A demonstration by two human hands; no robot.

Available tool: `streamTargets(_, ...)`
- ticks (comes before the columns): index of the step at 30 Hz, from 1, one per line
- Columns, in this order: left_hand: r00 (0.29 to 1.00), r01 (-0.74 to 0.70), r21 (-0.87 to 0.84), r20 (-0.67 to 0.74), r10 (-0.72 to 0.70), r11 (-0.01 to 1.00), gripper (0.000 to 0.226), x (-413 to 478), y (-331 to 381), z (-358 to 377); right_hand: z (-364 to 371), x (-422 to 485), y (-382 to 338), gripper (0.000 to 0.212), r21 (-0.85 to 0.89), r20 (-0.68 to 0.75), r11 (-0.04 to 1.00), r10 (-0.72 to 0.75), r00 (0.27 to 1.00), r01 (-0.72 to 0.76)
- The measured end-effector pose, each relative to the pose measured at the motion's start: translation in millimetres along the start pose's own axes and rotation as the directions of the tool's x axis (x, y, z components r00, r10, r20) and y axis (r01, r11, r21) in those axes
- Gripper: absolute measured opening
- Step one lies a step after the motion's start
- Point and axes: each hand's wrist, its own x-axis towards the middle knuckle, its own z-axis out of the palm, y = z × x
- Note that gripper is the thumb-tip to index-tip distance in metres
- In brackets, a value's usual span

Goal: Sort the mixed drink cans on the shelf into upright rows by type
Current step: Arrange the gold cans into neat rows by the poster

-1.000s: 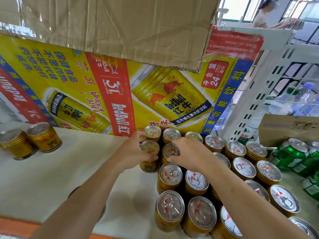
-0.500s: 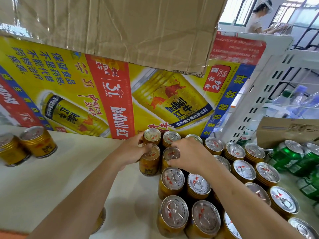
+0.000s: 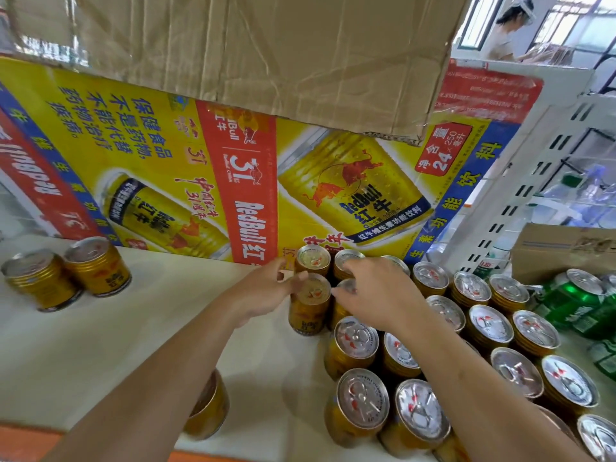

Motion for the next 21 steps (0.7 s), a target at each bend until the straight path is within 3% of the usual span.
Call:
streamTargets(3, 0.999, -0.038, 0.143, -0.020, 0.041, 0.989, 0.060, -21.5, -8.8, -22.8, 4.6, -4.5, -31.5, 0.033, 0.103, 0.052, 0.992, -0.076, 0.996, 0.070)
streamTargets(7, 0.996, -0.043, 0.397, -0.057, 0.071, 0.917, 0.038, -58.0, -34.3, -57.7, 26.6, -15.5, -83.6, 0.053, 0.175, 0.267, 0.959, -0.265, 0.926, 0.224)
streamTargets(11, 0.991, -0.012, 0.338, -0.120, 0.055, 0.941, 0.028, -89.6, -65.3, -76.0, 50.4, -26.5, -126.9, 0.081, 0.261, 0.379, 0.897, -0.436, 0.816, 0.358)
streamTargets(13, 0.986, -0.014, 0.270, -0.154, 0.058, 0.963, 0.025, -101.1, -77.1, -77.0, 61.6, -27.9, -140.7, 0.069, 0.287, 0.369, 0.874, -0.478, 0.797, 0.391)
streamTargets(16, 0.979, -0.026, 0.224, -0.190, 0.070, 0.974, 0.020, -114.2, -90.4, -72.2, 66.8, -29.8, -143.8, 0.045, 0.297, 0.259, 0.890, -0.423, 0.868, 0.345)
streamTargets(21, 0.977, -0.061, 0.219, -0.186, 0.103, 0.974, 0.021, -133.1, -92.8, -54.6, 50.5, -27.0, -112.3, 0.056, 0.232, 0.133, 0.966, -0.147, 0.980, 0.113)
